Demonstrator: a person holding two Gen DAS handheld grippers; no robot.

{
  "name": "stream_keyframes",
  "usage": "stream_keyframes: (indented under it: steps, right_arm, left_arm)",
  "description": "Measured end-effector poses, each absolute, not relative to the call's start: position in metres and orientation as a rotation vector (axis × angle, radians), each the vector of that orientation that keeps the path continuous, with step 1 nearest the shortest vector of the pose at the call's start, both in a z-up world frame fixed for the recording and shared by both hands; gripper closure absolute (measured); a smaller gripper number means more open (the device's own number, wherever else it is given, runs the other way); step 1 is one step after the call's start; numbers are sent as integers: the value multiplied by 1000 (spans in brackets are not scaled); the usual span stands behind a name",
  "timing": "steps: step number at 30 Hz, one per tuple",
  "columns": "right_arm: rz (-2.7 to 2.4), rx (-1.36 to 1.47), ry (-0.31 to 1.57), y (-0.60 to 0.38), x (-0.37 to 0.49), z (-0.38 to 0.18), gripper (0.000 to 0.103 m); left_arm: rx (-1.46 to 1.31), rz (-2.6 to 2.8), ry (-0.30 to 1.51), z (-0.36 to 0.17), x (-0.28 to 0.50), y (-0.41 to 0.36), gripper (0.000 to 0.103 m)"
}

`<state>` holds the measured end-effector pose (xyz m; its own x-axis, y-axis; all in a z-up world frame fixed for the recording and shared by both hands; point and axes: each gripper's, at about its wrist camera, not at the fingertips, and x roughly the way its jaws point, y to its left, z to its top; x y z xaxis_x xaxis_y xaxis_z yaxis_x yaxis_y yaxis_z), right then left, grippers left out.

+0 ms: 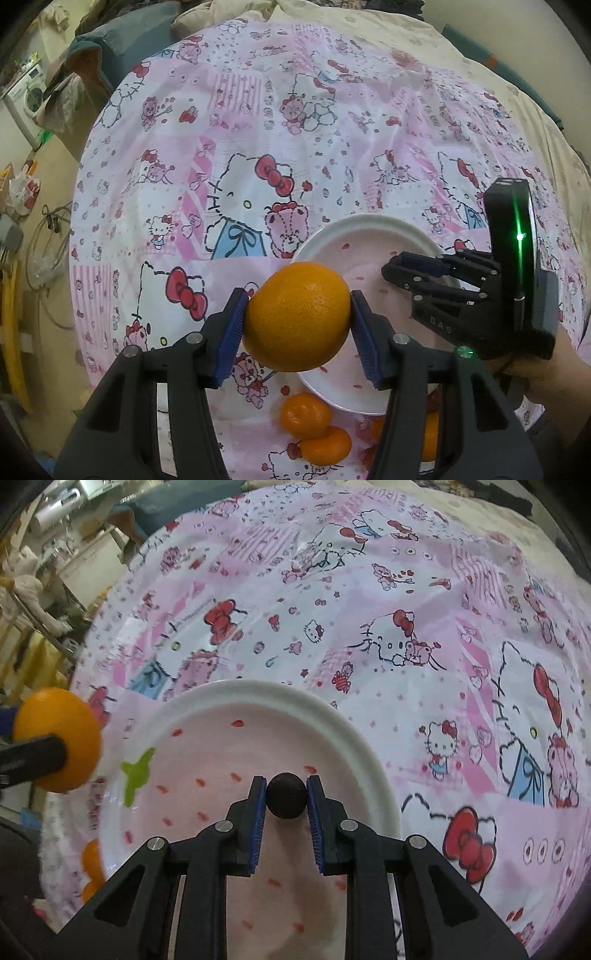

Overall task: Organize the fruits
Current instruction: 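Lower the plum onto the plate and open the right gripper while the left carries the orange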

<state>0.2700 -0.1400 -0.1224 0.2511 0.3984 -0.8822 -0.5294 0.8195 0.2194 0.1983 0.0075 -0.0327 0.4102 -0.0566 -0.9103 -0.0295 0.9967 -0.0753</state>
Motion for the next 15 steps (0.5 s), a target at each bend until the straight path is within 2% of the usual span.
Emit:
stream_keyframes:
  steps: [10, 15]
  right_arm:
    - [626, -118, 1136, -146, 270, -105, 74]
    - [550, 13, 1102, -177, 267, -70, 69]
  left_arm:
    - [-116, -33, 1170, -38, 202, 6, 52]
    - [-126, -59, 1165, -41, 206, 0, 52]
